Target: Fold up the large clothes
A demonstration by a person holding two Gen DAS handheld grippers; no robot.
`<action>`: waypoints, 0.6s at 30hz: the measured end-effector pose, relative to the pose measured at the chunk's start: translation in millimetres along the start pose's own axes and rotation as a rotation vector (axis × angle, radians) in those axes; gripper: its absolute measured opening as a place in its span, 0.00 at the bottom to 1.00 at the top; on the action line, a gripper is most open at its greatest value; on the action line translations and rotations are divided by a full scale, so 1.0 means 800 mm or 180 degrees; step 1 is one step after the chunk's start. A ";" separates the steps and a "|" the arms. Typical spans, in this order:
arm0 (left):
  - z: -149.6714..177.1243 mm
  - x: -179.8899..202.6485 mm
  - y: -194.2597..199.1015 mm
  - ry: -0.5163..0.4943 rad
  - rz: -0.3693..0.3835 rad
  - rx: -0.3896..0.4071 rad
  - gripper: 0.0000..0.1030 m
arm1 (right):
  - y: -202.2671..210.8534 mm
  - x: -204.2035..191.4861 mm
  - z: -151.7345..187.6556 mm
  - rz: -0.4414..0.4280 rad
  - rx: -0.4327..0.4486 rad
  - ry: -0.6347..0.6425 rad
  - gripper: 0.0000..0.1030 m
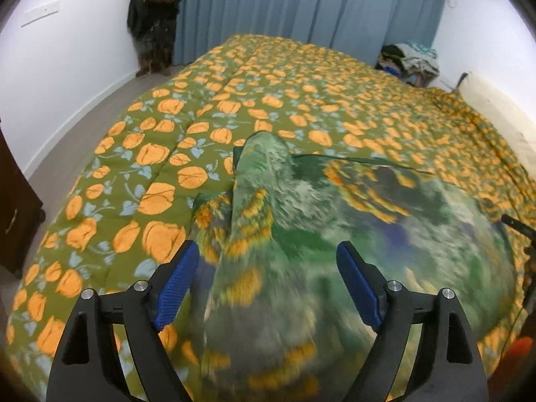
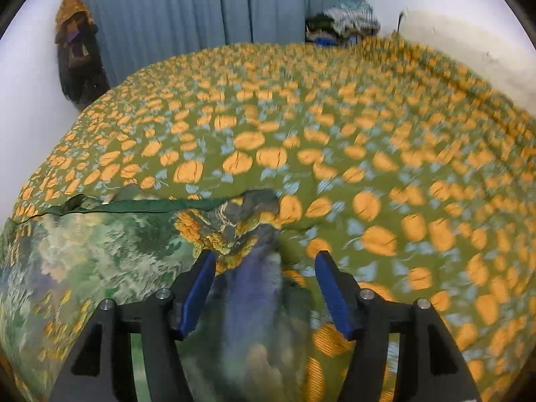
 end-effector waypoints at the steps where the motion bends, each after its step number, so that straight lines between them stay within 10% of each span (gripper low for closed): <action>1: 0.004 0.001 0.010 0.0009 0.0013 0.0022 0.86 | 0.013 0.001 0.002 -0.0002 0.0045 0.0016 0.61; 18: 0.075 0.052 0.083 -0.0206 -0.0003 0.0204 0.90 | 0.172 -0.069 0.106 -0.0214 0.0478 0.0352 0.66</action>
Point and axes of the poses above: each gripper's, at about its wrist camera, not at the fingertips, and y roughly against the way its jaws point, x to its right, z to its underside, the point moved 7 cm from there along -y, roughly the way its jaws point, and after that the axes turned 1 degree about x, right-handed, at the moved point
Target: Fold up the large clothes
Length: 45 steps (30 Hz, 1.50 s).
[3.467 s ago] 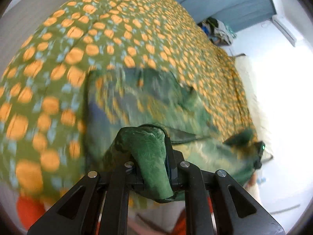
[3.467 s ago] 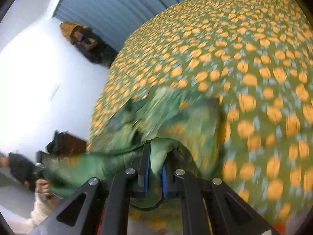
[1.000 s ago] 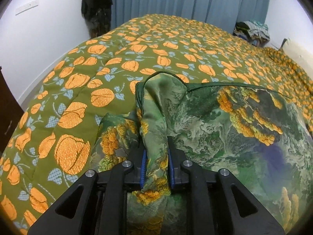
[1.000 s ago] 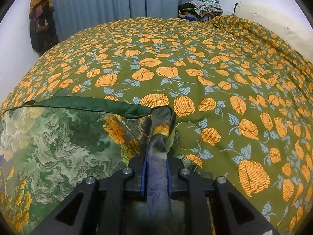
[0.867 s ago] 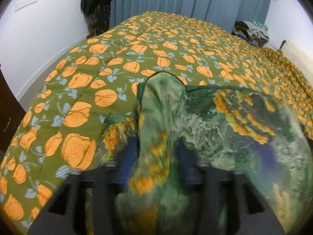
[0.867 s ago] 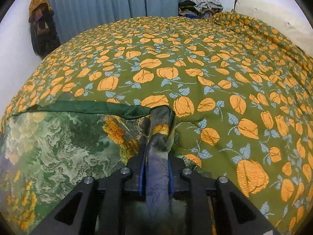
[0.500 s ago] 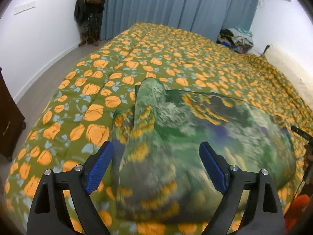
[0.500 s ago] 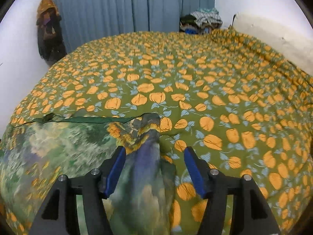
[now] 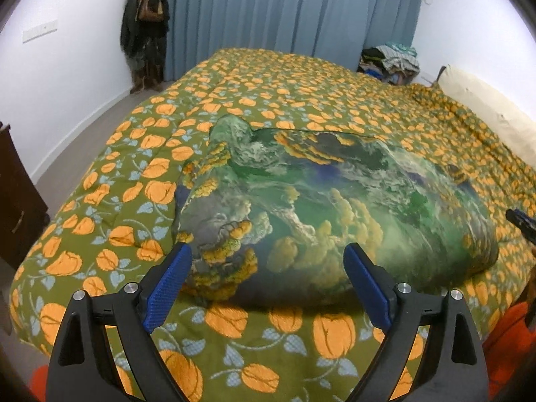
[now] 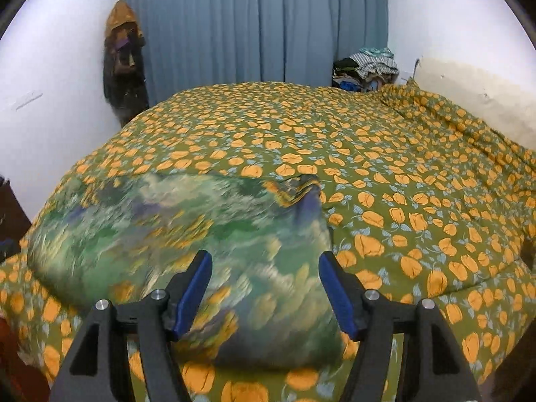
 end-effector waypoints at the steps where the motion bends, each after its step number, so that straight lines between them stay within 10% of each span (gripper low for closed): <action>1: 0.000 0.001 0.004 -0.0025 -0.0022 0.0041 0.90 | 0.004 -0.004 0.004 -0.0005 0.0002 -0.0009 0.66; 12: 0.005 0.010 0.013 -0.0025 0.0066 0.0079 0.90 | 0.018 -0.017 0.034 0.0005 -0.0003 0.0041 0.67; 24: -0.026 0.159 -0.026 -0.0709 0.0802 -0.0279 0.93 | -0.006 -0.017 0.042 -0.0153 -0.0014 -0.0044 0.68; 32: -0.038 0.184 -0.154 -0.0822 0.0436 -0.0961 0.93 | -0.010 -0.010 0.054 -0.0188 -0.0018 -0.0002 0.68; 45: -0.103 0.194 -0.236 -0.0344 0.0337 -0.1088 0.93 | -0.010 -0.009 0.052 -0.0327 0.0072 0.0033 0.68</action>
Point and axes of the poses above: each gripper's, at about its wrist camera, not at the fingertips, and y roughly against the way its jaws point, x to its right, z to its underside, the point moved 7 cm from there along -y, roughly the way its jaws point, and after that the axes turned 1 degree about x, right-handed, at the moved point
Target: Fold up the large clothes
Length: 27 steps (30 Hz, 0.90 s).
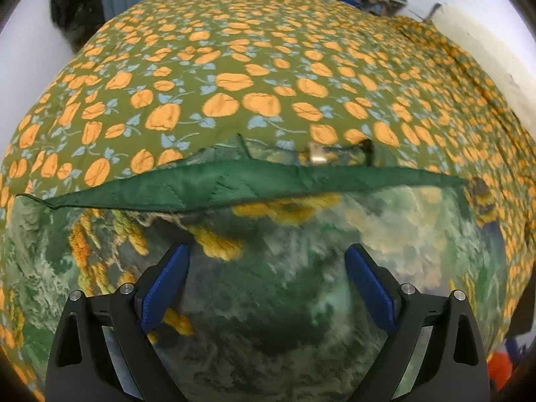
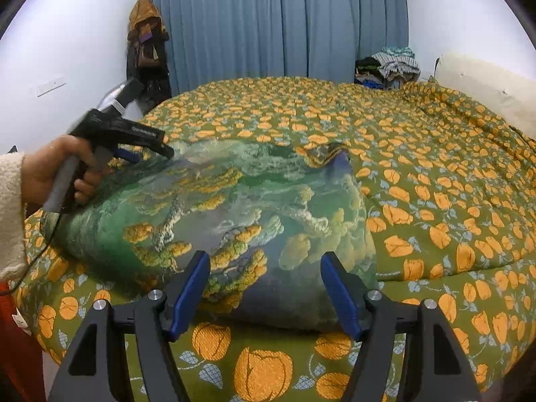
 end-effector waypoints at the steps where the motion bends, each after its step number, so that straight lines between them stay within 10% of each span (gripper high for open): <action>1: 0.004 0.003 0.003 -0.0066 0.0014 -0.0010 0.93 | -0.001 0.001 -0.001 -0.0001 0.0007 -0.0019 0.68; 9: 0.092 0.035 0.055 -0.0837 -0.0084 0.0129 0.93 | -0.018 0.013 0.010 0.0001 -0.0161 -0.0142 0.68; 27: 0.189 0.068 0.127 -0.1081 0.0094 0.0316 0.93 | 0.001 0.073 0.027 0.0356 -0.0255 -0.0621 0.68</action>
Point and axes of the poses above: each gripper's, at about its wrist camera, not at the fingertips, and y roughly against the way its jaws point, x to its right, z to its underside, the point moved 7 cm from there along -y, roughly the way its jaws point, and after that the axes turned 1 degree about x, right-handed, at the moved point
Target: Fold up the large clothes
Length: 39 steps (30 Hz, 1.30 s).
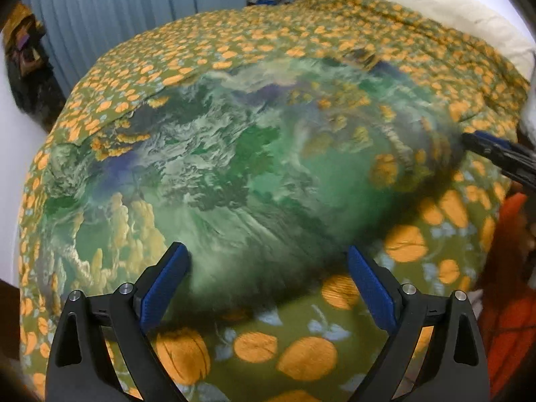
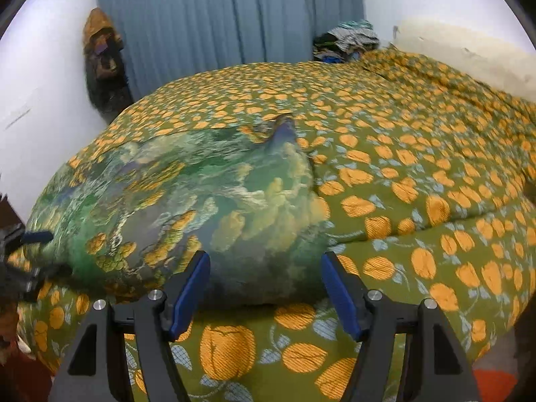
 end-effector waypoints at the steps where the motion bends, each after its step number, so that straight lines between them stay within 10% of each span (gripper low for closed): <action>1: -0.005 0.000 0.005 0.0062 0.0081 0.0047 0.93 | 0.001 0.008 -0.001 0.0013 -0.0007 -0.0084 0.69; 12: -0.066 0.017 -0.047 0.0461 0.0708 0.0151 0.93 | -0.046 0.062 0.027 -0.0737 -0.0389 -0.1478 0.78; 20: -0.052 0.022 -0.097 0.0353 0.0491 -0.0051 0.99 | -0.091 0.063 0.037 -0.1368 -0.0580 -0.2346 0.84; 24: -0.062 0.026 -0.089 0.0195 0.0395 -0.0251 0.99 | -0.097 0.062 0.043 -0.1491 -0.0630 -0.2609 0.43; 28: -0.107 0.023 -0.037 0.0084 0.0278 -0.0194 0.89 | -0.045 0.036 0.009 -0.1444 -0.0273 -0.2035 0.33; 32: -0.174 0.075 0.028 -0.0054 0.0885 -0.0095 0.89 | 0.016 -0.020 -0.033 -0.1243 0.0161 -0.1083 0.33; 39: -0.212 0.135 0.042 -0.0271 0.1151 -0.0654 0.90 | 0.103 -0.158 -0.059 -0.1045 0.0708 0.0467 0.32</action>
Point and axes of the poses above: each gripper's, at about its wrist camera, not at the fingertips, and y roughly against the way its jaws point, x to its right, z to its underside, the point moved 7 cm from there along -y, roughly the way its jaws point, and after that the axes turned 1 degree about x, right-handed, at the moved point
